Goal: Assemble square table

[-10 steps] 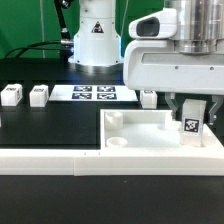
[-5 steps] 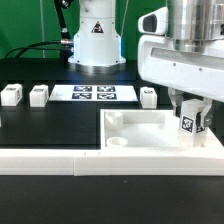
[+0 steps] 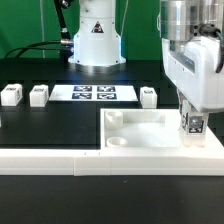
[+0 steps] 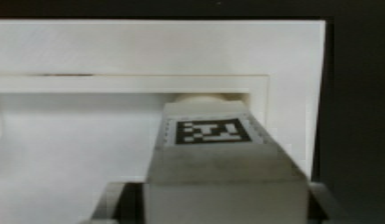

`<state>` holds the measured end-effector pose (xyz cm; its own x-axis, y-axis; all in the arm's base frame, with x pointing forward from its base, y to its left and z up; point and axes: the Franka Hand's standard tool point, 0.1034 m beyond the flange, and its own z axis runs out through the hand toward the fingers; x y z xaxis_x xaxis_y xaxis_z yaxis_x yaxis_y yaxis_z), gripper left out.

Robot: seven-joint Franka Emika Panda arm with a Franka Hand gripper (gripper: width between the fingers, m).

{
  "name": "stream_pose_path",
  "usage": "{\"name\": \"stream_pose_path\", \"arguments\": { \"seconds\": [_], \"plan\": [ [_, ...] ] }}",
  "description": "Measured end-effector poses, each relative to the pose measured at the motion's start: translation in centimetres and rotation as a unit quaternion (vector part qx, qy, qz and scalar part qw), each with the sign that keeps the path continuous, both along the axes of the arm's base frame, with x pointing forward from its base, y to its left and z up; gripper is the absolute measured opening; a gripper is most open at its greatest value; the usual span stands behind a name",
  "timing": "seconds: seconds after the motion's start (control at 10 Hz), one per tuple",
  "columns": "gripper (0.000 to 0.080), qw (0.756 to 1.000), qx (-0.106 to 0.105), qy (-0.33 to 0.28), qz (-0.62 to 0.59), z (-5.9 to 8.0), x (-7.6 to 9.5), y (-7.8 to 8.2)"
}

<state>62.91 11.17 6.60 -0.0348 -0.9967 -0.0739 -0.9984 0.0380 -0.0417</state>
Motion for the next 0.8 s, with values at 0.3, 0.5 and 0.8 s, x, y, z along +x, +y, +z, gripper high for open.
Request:
{"name": "stream_pose_path", "arguments": {
  "seconds": [0.3,0.5,0.8],
  "plan": [
    [0.0291,0.992,0.003,0.02,-0.123,0.02,0.02,0.0],
    [0.0294,0.98,0.021,0.021,-0.199,0.09,0.09,-0.15],
    [0.0295,0.978,0.02,0.015,-0.208,0.16,0.01,-0.22]
  ]
}}
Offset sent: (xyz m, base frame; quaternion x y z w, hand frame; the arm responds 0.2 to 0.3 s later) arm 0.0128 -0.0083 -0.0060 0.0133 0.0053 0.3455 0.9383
